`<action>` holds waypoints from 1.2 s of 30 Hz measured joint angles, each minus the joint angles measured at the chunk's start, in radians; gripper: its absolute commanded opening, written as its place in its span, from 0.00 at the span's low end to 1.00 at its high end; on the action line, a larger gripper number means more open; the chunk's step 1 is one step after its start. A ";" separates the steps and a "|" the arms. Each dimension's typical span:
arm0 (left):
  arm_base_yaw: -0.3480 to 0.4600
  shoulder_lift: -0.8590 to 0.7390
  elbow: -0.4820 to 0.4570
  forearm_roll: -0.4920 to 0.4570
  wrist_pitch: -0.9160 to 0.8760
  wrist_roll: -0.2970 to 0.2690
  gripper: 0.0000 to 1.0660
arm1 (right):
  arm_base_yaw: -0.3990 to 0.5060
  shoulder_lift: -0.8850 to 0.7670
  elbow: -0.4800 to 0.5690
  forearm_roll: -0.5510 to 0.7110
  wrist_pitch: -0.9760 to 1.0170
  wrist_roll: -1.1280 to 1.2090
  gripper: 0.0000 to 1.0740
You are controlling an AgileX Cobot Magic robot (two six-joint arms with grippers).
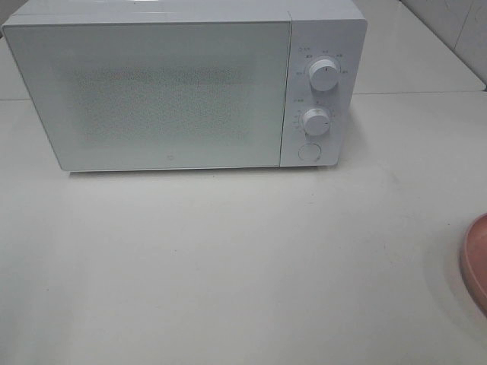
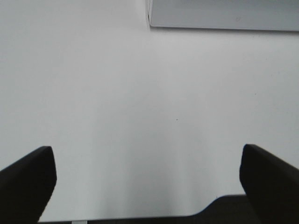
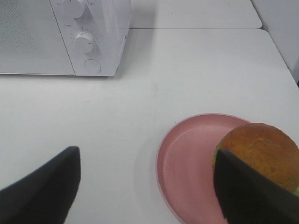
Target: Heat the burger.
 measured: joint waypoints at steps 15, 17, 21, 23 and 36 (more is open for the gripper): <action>0.000 -0.199 0.000 -0.017 -0.004 0.000 0.94 | 0.000 0.000 0.000 0.000 0.000 0.000 0.71; 0.000 -0.207 0.000 -0.017 -0.005 0.000 0.94 | 0.000 0.000 0.000 0.000 0.000 0.000 0.71; 0.000 -0.208 0.004 -0.017 -0.007 0.000 0.94 | 0.000 0.000 0.000 0.000 0.000 0.000 0.71; 0.000 -0.208 0.005 -0.017 -0.007 0.000 0.94 | 0.000 0.000 0.000 0.000 0.000 0.000 0.71; 0.000 -0.208 0.005 -0.017 -0.007 0.000 0.94 | 0.000 0.000 0.000 0.000 0.000 0.000 0.71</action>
